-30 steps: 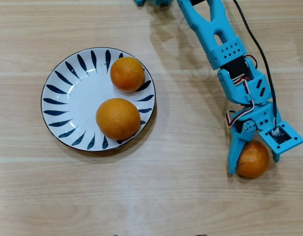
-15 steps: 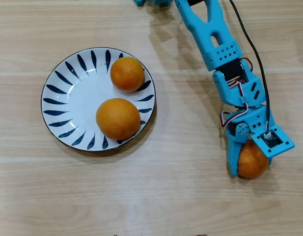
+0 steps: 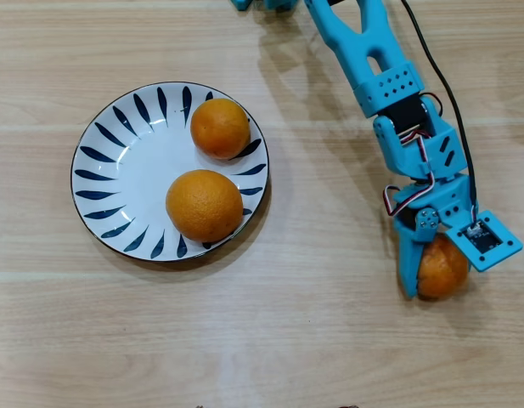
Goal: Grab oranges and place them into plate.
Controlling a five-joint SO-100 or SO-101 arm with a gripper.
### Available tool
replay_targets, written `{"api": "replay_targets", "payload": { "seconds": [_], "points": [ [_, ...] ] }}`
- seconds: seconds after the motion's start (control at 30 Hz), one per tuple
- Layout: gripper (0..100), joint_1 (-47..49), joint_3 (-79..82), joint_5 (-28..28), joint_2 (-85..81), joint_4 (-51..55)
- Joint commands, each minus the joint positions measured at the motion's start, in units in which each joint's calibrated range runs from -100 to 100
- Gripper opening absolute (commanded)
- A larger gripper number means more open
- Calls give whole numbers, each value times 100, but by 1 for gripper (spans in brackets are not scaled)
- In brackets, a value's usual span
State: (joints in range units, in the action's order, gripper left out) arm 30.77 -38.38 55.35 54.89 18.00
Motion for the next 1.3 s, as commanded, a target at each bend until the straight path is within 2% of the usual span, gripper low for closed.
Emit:
{"api": "replay_targets", "payload": {
  "seconds": [0.0, 0.2, 0.3, 0.53, 0.73, 1.0, 1.2, 1.27],
  "points": [
    [29, -182, -114, -307, -1288, 1083],
    [29, -601, -33, -720, -2353, 2441],
    [29, -1029, 837, -935, -3325, 2948],
    [29, -2279, 3779, -1274, -5607, 2905],
    [29, -3569, 5345, -1687, -7036, 2905],
    [29, -4432, 5997, -1907, -7433, 2923],
    [29, -4545, 6124, -1881, -7433, 2966],
    [33, -4513, 6124, -1865, -7425, 2966]
  ]
}}
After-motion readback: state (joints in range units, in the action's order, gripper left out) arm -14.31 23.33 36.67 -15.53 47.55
